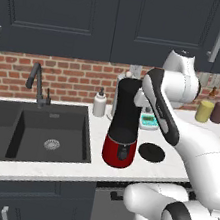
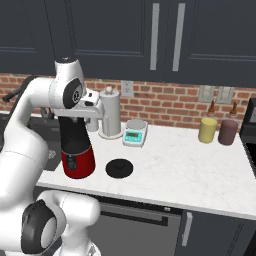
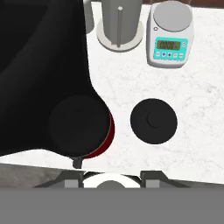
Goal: Close the lid blender by securely placing the lid on top.
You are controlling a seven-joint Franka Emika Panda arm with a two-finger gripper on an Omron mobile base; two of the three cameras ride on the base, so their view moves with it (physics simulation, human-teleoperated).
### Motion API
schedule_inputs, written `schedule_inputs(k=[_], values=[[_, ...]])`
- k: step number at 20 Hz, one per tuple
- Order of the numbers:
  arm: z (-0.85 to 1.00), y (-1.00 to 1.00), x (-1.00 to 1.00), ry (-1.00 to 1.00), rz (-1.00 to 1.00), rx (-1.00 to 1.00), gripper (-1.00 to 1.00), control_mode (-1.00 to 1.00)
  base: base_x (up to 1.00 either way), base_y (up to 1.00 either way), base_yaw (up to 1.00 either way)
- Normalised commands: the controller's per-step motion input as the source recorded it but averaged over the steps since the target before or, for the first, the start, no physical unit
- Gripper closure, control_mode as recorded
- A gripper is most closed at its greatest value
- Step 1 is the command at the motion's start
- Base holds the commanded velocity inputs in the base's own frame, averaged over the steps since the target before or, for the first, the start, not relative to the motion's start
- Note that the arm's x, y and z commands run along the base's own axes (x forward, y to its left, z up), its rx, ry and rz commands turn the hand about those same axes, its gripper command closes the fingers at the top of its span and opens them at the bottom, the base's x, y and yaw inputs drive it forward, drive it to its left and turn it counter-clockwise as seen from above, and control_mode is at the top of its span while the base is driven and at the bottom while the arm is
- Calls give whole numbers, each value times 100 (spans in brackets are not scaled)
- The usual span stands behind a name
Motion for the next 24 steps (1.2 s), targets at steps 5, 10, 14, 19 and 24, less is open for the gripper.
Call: schedule_inputs(k=[5, 10, 14, 19, 24], values=[[0, 0, -11, -1, 0, 0, -100, -100, 0, 0, 0], [-26, -9, -1, 0, 0, 0, -100, -100, 0, 0, 0], [-59, -50, -16, -13, 0, 4, -100, -100, 0, 0, 0], [-40, -92, -23, -12, 0, 20, -100, -100, 0, 0, 0], [-48, -59, 23, 8, 1, 1, -100, -100, 0, 0, 0]])
